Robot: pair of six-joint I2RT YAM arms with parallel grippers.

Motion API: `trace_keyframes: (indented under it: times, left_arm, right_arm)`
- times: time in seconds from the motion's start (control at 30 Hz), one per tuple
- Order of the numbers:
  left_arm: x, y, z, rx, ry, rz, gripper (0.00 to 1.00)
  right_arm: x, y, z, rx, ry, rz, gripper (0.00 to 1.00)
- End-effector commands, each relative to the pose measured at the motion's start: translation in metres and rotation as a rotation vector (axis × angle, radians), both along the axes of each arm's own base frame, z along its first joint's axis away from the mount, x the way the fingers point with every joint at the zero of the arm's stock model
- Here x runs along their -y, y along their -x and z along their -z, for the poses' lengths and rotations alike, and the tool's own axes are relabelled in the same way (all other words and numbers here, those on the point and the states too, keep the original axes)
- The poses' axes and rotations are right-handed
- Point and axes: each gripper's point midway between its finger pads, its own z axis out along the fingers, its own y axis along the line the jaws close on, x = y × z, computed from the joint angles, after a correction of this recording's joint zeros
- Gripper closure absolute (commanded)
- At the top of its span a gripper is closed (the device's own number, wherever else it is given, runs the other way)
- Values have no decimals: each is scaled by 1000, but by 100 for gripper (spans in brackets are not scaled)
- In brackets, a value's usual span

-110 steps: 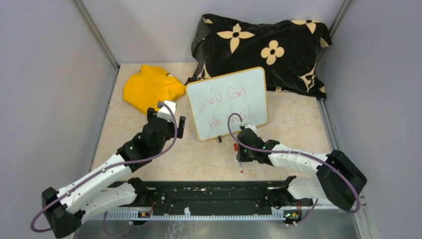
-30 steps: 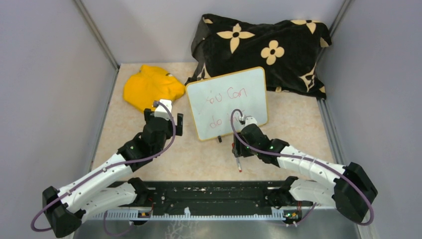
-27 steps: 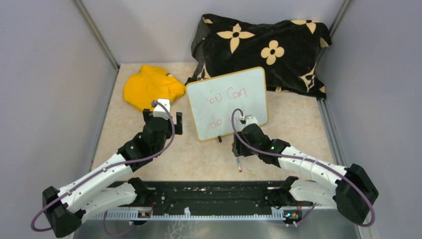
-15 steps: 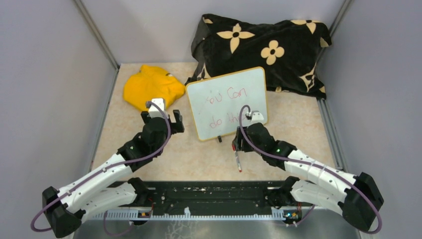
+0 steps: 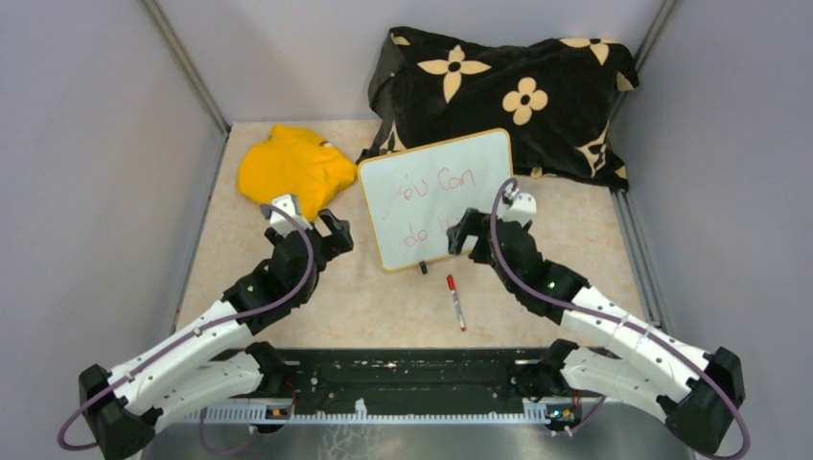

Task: Write a sentence on the whiteboard
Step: Reset both arms

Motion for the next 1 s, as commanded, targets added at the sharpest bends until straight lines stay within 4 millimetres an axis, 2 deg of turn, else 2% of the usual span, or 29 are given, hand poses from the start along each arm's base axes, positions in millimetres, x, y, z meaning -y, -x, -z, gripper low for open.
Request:
trace_keyframes:
  times: [0.0,0.07,0.13,0.23,0.3,0.37,0.43,0.5,0.6,0.67,0.7,0.77,0.83,0.9,0.97]
  left_arm:
    - [25,0,-42,49,61,120,1]
    - [36,3,-64,87,34,216,1]
    - [37,4,-92,122,54,227,1]
    - [19,4,-119,160,81,145,7]
    - [2,3,-133,197,110,57,3]
    - [-9,3,-143,249,113,14,1]
    - [-5,3,-152,299,91,53,1]
    - [-6,0,-153,294,93,33,1]
    - [-18,-6,-137,190,149,-118,1]
    - [-22,-6,-125,118,221,-207,1]
    - [-15,-6,-131,119,209,-162,1]
    - [12,-7,-159,210,141,40,1]
    - [17,-4,-168,237,104,105,1]
    - [-9,-5,-171,244,79,-20,1]
    - [-40,-1,-177,276,73,-160,1]
  right_arm:
    - [2,-27,-121,263,0,21,1]
    - [0,-28,-153,327,-6,-1,1]
    - [-2,-24,-183,402,-53,-28,1]
    - [-1,-18,-217,504,-122,-47,1]
    - [3,-20,-233,518,-129,-17,1]
    - [3,-26,-240,486,-79,16,1]
    - [4,-32,-244,471,1,70,1]
    - [4,-34,-252,496,75,135,1]
    - [15,-42,-257,458,208,291,1]
    - [15,-51,-259,420,254,367,1]
    - [13,-54,-261,410,253,387,1]
    - [8,-56,-266,403,218,407,1]
    - [1,-57,-271,410,163,397,1]
    - [-4,-57,-278,433,106,384,1]
    - [-5,-54,-295,473,30,380,1]
